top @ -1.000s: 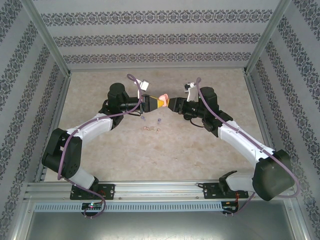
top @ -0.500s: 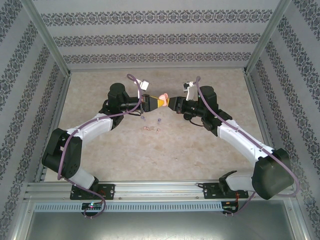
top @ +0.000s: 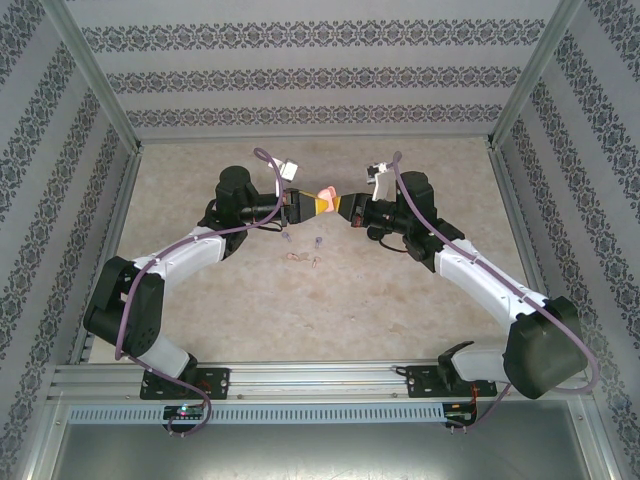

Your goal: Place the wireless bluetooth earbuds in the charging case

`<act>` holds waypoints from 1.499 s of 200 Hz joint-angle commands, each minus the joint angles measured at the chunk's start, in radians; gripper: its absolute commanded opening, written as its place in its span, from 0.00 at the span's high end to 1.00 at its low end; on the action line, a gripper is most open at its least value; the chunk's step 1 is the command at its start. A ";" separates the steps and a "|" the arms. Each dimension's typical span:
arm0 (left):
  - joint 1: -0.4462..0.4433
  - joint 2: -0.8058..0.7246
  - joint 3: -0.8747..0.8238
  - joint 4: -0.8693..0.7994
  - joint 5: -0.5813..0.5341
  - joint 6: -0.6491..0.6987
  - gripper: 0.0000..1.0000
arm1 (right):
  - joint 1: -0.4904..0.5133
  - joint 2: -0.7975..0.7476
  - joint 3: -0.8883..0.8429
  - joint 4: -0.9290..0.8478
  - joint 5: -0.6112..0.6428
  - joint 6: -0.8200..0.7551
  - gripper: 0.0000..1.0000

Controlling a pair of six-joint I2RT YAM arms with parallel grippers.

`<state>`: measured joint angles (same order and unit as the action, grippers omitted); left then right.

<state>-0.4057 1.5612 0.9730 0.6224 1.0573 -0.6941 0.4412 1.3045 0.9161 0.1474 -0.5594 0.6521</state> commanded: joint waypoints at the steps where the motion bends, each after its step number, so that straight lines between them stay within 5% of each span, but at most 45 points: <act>1: -0.030 0.017 0.015 0.046 0.040 -0.004 1.00 | -0.003 -0.011 0.032 0.041 0.001 -0.005 1.00; 44: -0.031 0.015 0.025 0.016 0.015 0.012 1.00 | -0.005 -0.016 0.033 0.023 0.005 -0.017 1.00; 80: -0.031 0.005 0.020 -0.036 -0.051 0.044 0.56 | -0.006 -0.025 0.042 -0.052 0.060 -0.041 1.00; 138: -0.013 -0.018 0.021 -0.088 -0.107 0.085 0.36 | -0.021 -0.022 0.077 -0.190 0.114 -0.110 1.00; 252: 0.031 0.013 0.382 -1.061 -0.004 0.757 0.29 | -0.020 0.091 0.391 -0.702 0.163 -0.625 1.00; 300: 0.031 0.096 0.534 -1.313 0.057 0.920 0.29 | 0.006 0.118 0.480 -0.808 0.187 -0.711 1.00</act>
<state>-0.3840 1.6180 1.4487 -0.4759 1.0523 0.0738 0.4290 1.4117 1.3418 -0.5751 -0.3920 0.0257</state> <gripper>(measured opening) 0.709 0.056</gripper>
